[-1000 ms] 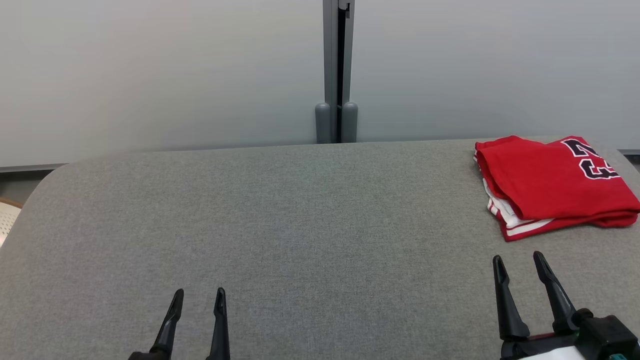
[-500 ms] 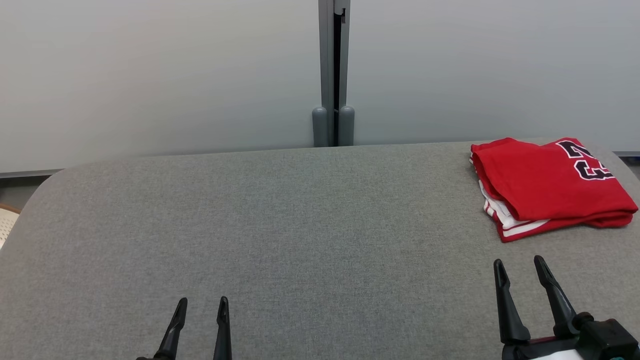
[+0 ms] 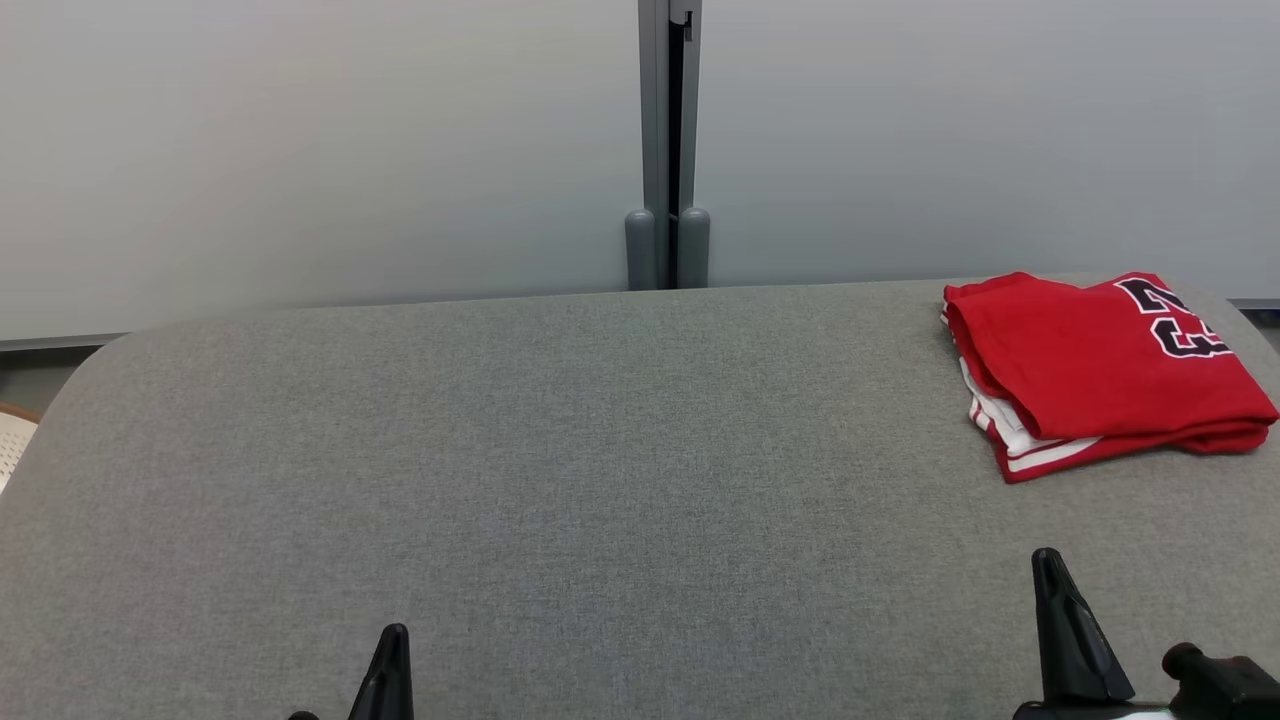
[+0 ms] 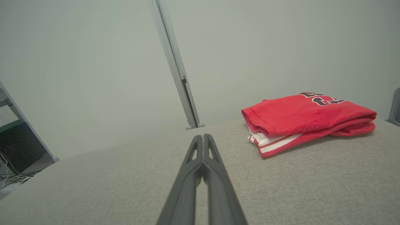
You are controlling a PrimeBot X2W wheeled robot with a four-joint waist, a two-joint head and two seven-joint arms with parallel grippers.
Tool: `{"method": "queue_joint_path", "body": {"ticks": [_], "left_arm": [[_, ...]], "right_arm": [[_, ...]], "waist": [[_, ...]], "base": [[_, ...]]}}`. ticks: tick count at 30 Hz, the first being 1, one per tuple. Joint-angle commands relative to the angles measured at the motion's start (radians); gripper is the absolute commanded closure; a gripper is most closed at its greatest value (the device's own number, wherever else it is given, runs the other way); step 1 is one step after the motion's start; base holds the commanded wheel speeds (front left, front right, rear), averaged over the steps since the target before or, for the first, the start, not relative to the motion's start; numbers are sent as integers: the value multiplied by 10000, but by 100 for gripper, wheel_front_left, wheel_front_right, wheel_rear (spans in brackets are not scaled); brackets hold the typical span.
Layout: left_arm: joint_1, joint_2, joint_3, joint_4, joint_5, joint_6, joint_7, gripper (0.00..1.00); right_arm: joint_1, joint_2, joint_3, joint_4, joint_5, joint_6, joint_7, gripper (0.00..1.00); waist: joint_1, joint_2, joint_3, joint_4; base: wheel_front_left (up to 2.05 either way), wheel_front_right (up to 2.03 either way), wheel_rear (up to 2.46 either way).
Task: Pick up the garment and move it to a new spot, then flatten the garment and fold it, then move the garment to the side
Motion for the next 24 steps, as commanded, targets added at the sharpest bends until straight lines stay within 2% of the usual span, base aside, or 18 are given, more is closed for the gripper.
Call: {"method": "queue_joint_path", "body": {"ticks": [1,24], "left_arm": [[-357,79,101,-97,-447,-84,70,100],[-1280,276,625,439,-4134,-698,826,100]], "right_arm": [[-320,-82,-59,-114,467,0,93,100],[-934,-178,-385,184,4254,-2,903,100]], "waist": [[0,0,8,5],[0,0,140,77]], "base": [[0,0,0],[0,0,0]]}}
